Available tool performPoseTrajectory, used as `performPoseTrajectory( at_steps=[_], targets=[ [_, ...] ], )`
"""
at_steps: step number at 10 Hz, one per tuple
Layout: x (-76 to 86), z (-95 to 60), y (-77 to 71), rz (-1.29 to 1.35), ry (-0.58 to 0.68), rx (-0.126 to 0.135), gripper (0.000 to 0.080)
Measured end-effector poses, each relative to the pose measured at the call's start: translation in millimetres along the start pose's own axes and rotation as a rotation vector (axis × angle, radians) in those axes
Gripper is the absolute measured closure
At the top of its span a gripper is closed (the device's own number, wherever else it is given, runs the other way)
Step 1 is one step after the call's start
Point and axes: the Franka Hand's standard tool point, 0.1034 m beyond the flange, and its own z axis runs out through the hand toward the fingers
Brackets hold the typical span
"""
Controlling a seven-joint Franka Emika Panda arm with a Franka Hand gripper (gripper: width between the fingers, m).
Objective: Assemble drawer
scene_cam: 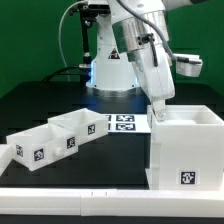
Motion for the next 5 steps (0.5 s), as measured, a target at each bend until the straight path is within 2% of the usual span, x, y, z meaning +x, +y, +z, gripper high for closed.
performPoseTrajectory(
  at_steps=[1, 3, 4, 5],
  targets=[
    [-0.1, 0.3, 0.2, -0.001, 0.0, 0.0, 0.0728],
    [-0.2, 0.4, 0.2, -0.001, 0.0, -0.001, 0.0407],
    [-0.2, 0.4, 0.2, -0.001, 0.0, -0.001, 0.0407],
    [-0.9, -2.5, -1.6, -0.001, -0.001, 0.005, 0.0269]
  ],
)
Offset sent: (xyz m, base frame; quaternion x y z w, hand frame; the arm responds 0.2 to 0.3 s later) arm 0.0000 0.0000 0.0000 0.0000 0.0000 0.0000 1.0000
